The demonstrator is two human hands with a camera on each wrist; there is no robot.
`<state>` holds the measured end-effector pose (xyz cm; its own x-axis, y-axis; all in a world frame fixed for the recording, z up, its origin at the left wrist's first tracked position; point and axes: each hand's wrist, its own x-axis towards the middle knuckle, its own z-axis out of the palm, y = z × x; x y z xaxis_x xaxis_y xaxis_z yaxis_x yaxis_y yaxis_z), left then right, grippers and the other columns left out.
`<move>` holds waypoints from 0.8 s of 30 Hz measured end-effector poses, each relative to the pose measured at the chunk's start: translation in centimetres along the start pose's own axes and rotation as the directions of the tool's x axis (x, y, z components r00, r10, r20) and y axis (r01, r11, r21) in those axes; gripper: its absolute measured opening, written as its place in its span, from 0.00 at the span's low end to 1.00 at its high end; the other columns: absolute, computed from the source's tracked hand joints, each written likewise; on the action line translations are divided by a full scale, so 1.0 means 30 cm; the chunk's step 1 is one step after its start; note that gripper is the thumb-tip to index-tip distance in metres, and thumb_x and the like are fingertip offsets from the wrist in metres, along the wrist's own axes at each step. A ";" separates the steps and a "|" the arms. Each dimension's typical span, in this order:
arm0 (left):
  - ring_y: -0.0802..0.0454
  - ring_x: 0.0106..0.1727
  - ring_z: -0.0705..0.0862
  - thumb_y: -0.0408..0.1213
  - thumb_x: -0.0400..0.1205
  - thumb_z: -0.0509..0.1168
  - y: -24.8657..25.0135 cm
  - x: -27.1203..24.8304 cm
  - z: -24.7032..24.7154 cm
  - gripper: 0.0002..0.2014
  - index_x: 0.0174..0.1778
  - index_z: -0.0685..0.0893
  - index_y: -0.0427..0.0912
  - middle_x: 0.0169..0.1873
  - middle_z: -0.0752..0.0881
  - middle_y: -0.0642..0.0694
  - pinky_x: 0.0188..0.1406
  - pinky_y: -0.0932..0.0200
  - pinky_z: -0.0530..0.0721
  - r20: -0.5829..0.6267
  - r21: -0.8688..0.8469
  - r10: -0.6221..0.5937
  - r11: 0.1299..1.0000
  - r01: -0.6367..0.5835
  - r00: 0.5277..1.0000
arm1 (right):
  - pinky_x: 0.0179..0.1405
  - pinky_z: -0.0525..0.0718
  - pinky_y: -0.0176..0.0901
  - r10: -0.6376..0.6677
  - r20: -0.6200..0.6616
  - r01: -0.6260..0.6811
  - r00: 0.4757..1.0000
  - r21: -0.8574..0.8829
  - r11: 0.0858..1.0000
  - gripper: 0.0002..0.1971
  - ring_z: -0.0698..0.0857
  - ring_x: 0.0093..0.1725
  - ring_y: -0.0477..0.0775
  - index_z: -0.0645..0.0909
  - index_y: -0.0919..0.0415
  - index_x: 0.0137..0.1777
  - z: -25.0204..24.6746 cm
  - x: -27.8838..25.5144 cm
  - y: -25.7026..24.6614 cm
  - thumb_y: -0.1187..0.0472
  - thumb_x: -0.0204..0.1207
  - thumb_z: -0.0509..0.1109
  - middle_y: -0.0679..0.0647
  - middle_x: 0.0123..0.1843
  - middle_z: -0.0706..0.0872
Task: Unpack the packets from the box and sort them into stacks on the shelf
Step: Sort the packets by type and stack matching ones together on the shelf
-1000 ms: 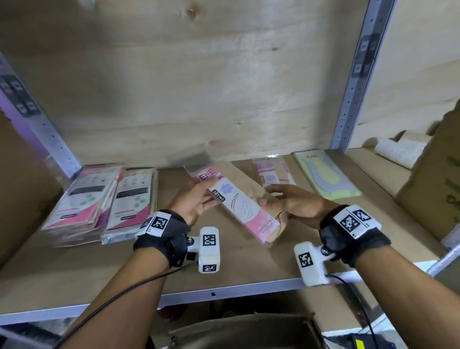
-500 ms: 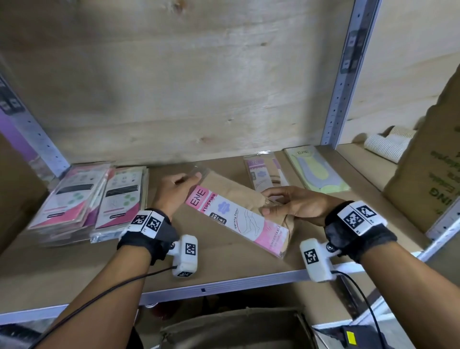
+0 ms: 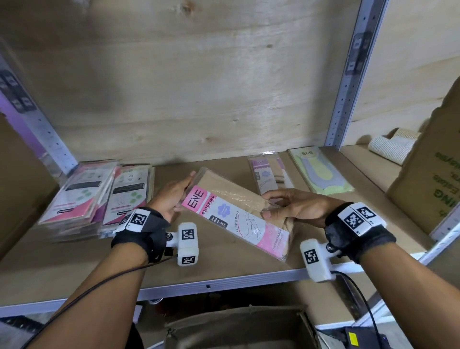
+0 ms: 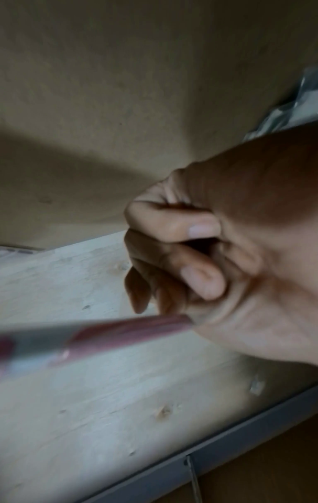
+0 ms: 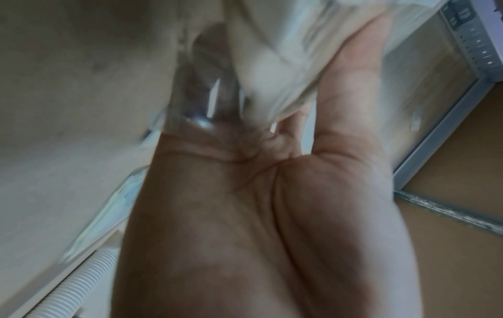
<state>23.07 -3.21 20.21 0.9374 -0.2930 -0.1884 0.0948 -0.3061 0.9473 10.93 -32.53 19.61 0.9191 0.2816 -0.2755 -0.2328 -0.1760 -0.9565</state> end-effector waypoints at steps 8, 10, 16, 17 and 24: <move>0.58 0.27 0.83 0.63 0.86 0.57 -0.023 0.003 -0.012 0.25 0.51 0.88 0.45 0.31 0.90 0.50 0.30 0.66 0.79 -0.183 -0.252 -0.097 0.967 0.049 0.978 | 0.67 0.80 0.59 -0.008 -0.069 0.013 0.998 0.074 0.997 0.16 0.87 0.62 0.66 0.84 0.66 0.59 -0.002 0.005 -0.003 0.63 0.72 0.79 0.67 0.64 0.87; 0.56 0.30 0.87 0.65 0.85 0.55 -0.021 -0.005 -0.002 0.29 0.54 0.88 0.43 0.36 0.92 0.46 0.31 0.65 0.82 -0.135 -0.264 -0.101 0.963 0.062 0.986 | 0.71 0.75 0.68 -0.003 -0.137 0.023 0.991 0.143 0.989 0.17 0.86 0.62 0.71 0.85 0.64 0.55 0.000 0.015 -0.004 0.63 0.67 0.82 0.71 0.63 0.87; 0.41 0.50 0.94 0.62 0.76 0.71 0.005 -0.081 0.133 0.31 0.64 0.83 0.40 0.56 0.91 0.36 0.42 0.56 0.92 0.239 -0.139 -0.117 0.978 0.154 0.964 | 0.37 0.89 0.46 0.005 -0.258 0.067 0.966 0.270 0.961 0.17 0.92 0.46 0.61 0.80 0.62 0.54 0.044 0.073 -0.015 0.64 0.69 0.82 0.67 0.55 0.91; 0.41 0.52 0.94 0.58 0.77 0.73 0.011 -0.093 0.156 0.29 0.66 0.82 0.40 0.57 0.91 0.37 0.44 0.56 0.92 0.302 -0.143 -0.103 0.978 0.152 0.948 | 0.34 0.89 0.46 0.005 -0.273 0.071 0.962 0.270 0.960 0.17 0.92 0.45 0.61 0.80 0.63 0.55 0.057 0.085 -0.018 0.64 0.69 0.82 0.67 0.55 0.91; 0.46 0.54 0.93 0.34 0.83 0.72 0.021 -0.070 0.138 0.15 0.65 0.85 0.36 0.59 0.91 0.40 0.41 0.60 0.91 -0.004 -0.321 0.068 0.945 -0.066 0.998 | 0.43 0.90 0.48 -0.023 -0.350 0.101 0.937 0.206 0.973 0.20 0.92 0.41 0.54 0.84 0.59 0.51 0.097 0.129 -0.026 0.49 0.66 0.84 0.57 0.46 0.92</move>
<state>19.78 -6.54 20.13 0.9429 -0.3095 -0.1227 0.1356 0.0204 0.9906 13.73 -28.55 19.01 0.9774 -0.0618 -0.2020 -0.1990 0.0514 -0.9786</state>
